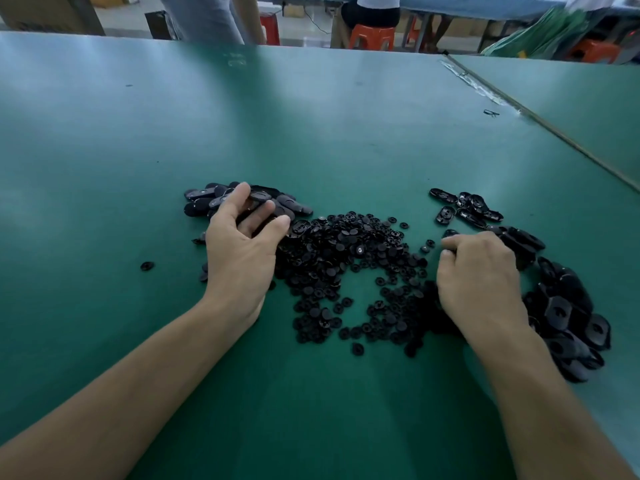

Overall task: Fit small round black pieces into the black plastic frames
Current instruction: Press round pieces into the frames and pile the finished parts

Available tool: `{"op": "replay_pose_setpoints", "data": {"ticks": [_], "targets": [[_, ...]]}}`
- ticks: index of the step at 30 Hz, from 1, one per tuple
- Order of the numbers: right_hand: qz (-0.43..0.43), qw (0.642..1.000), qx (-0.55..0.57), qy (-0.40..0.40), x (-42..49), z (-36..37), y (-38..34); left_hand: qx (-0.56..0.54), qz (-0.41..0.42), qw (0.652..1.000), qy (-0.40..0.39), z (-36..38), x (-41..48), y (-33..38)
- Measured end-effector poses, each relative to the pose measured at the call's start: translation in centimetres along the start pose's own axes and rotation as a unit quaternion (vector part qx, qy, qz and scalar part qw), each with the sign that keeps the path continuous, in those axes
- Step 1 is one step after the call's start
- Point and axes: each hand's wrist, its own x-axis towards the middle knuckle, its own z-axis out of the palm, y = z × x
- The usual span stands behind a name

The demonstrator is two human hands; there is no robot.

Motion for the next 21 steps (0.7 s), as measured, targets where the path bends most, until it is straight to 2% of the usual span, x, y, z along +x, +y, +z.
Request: {"op": "replay_pose_setpoints", "data": {"ticks": [5, 9, 17, 21], "targets": [[0.007, 0.999, 0.039, 0.027, -0.1, -0.1, -0.1, 0.021, 0.008, 1.000, -0.008, 0.0, -0.1, 0.0], [0.025, 0.999, 0.024, 0.025, 0.2, -0.1, 0.2, 0.028, 0.042, 0.998, -0.024, 0.1, -0.5, 0.1], [0.029, 0.997, 0.058, 0.046, 0.3, 0.0, 0.5, 0.093, 0.139, 0.972, -0.164, 0.0, -1.5, 0.0], [0.027, 0.997, 0.062, 0.040, 0.4, 0.0, 0.6, 0.120, 0.171, 0.958, -0.197, 0.1, -2.1, -0.1]]}}
